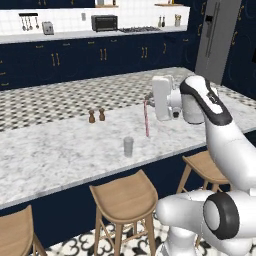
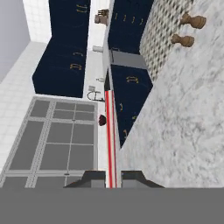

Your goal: Take a straw from the drawer in front and place it inside the glass cup on the dining counter.

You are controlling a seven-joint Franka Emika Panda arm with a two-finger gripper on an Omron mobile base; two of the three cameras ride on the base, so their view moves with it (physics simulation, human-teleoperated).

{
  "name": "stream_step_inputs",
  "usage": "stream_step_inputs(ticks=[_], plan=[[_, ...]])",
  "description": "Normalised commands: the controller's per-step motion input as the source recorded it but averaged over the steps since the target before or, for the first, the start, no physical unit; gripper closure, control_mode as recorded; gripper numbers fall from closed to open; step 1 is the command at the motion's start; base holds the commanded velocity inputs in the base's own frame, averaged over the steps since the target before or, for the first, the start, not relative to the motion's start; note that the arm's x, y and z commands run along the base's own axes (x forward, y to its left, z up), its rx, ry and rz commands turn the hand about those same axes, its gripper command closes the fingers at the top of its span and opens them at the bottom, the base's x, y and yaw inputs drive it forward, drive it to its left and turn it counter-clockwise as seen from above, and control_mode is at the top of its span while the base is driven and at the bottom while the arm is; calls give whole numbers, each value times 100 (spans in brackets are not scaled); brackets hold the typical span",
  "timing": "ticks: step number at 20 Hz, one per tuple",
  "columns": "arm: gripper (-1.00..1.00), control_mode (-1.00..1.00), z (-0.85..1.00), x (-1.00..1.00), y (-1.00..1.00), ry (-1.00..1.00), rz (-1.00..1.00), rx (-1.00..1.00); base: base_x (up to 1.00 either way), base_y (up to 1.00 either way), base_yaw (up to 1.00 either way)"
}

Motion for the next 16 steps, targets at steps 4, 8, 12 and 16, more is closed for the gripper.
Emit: stream_step_inputs(ticks=[4, 8, 12, 16], plan=[[100, -100, -16, 32, 9, 9, 0, 16, 0, 0, 0], [100, -100, -11, 41, 9, 6, -1, 4, 0, 0, 0], [100, -100, -9, 35, 6, 5, -5, 0, 0, 0, 0], [100, -100, -15, 29, 0, 5, -8, -1, 0, 0, 0]])
